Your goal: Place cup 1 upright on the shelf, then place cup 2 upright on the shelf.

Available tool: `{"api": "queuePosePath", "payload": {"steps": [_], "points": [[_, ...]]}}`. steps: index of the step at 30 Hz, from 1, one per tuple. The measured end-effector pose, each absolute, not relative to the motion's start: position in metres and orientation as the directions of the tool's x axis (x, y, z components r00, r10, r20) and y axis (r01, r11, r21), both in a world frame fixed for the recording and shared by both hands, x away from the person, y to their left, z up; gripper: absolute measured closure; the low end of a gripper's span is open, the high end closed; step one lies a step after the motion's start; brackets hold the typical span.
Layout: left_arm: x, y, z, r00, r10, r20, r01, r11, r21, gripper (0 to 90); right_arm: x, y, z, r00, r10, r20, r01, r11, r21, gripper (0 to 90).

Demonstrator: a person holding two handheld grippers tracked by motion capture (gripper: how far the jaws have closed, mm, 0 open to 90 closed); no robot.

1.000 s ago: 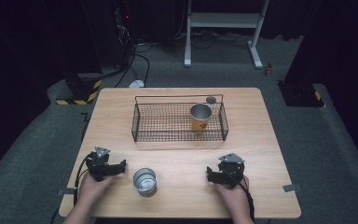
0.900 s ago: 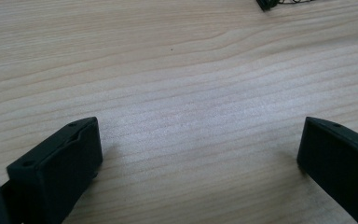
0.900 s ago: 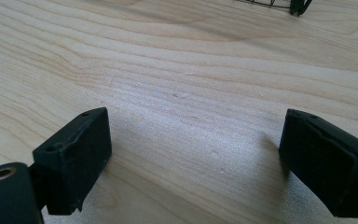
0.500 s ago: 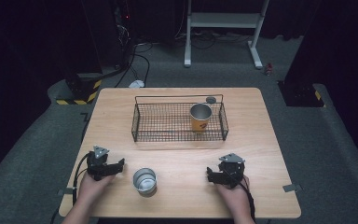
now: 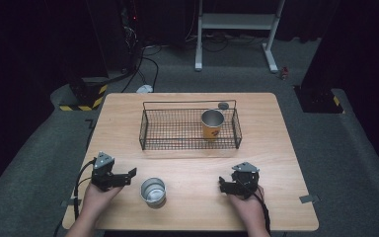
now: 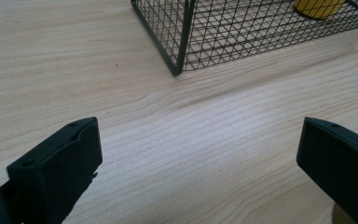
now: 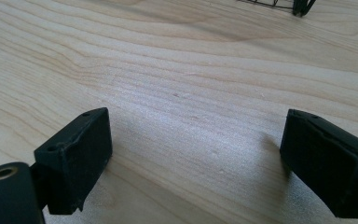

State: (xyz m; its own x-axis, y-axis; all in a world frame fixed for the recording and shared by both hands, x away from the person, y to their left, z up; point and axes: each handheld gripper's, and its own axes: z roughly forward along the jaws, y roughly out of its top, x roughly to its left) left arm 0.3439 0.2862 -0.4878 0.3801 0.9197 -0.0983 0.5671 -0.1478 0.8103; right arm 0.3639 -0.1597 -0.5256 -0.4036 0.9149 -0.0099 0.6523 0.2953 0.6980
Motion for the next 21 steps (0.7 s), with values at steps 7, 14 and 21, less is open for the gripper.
{"api": "queuePosePath", "payload": {"steps": [7, 14, 21], "points": [[0.339, 0.284, -0.481, 0.411, 0.906, -0.102, 0.544, -0.154, 0.825, 0.6, 0.364, -0.16, -0.526, -0.403, 0.915, -0.01, 0.653, 0.295, 0.697, 9.1], [0.334, 0.282, -0.472, 0.426, 0.896, -0.127, 0.523, -0.129, 0.842, 0.6, 0.364, -0.16, -0.526, -0.403, 0.915, -0.01, 0.653, 0.295, 0.698, 9.1], [0.327, 0.274, -0.463, 0.457, 0.881, -0.12, 0.5, -0.143, 0.854, 0.6, 0.364, -0.16, -0.526, -0.402, 0.915, -0.011, 0.652, 0.295, 0.698, 9.1]]}}
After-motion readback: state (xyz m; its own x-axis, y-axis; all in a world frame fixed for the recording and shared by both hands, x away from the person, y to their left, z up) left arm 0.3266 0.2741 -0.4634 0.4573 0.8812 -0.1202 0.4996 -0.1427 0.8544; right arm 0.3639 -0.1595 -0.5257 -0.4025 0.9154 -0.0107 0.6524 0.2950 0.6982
